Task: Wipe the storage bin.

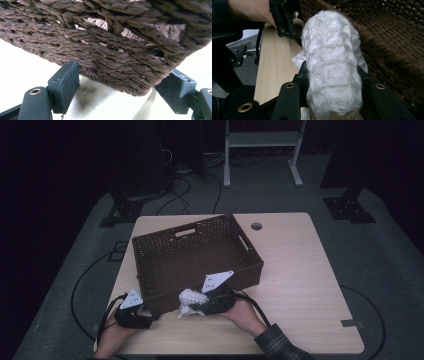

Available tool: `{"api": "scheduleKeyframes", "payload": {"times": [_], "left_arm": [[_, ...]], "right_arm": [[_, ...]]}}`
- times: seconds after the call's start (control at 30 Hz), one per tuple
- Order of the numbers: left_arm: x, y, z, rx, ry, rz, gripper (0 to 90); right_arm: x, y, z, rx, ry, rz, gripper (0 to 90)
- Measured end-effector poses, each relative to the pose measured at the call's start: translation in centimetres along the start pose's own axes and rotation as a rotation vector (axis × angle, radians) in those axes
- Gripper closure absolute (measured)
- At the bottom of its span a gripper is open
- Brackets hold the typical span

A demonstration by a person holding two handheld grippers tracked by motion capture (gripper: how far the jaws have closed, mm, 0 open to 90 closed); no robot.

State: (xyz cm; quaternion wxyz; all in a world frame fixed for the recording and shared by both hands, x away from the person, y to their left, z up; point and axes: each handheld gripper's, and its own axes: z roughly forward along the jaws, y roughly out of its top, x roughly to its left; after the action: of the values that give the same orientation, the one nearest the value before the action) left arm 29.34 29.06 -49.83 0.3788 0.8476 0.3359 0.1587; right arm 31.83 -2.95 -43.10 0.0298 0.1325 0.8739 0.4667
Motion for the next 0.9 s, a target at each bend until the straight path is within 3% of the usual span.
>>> {"api": "scheduleKeyframes", "payload": {"times": [0.33, 0.63, 0.9], "left_arm": [[0.0, 0.0, 0.0, 0.001, 0.000, 0.000, 22.0], [0.0, 0.0, 0.0, -0.004, 0.001, -0.003, 22.0], [0.0, 0.0, 0.0, -0.003, 0.001, -0.002, 22.0]], "right_arm": [[0.2, 0.8, 0.4, -0.013, 0.008, -0.017, 60.1], [0.1, 0.1, 2.0, 0.041, 0.010, -0.029, 60.1], [-0.1, -0.8, 3.5, 0.063, 0.023, -0.009, 60.1]]}}
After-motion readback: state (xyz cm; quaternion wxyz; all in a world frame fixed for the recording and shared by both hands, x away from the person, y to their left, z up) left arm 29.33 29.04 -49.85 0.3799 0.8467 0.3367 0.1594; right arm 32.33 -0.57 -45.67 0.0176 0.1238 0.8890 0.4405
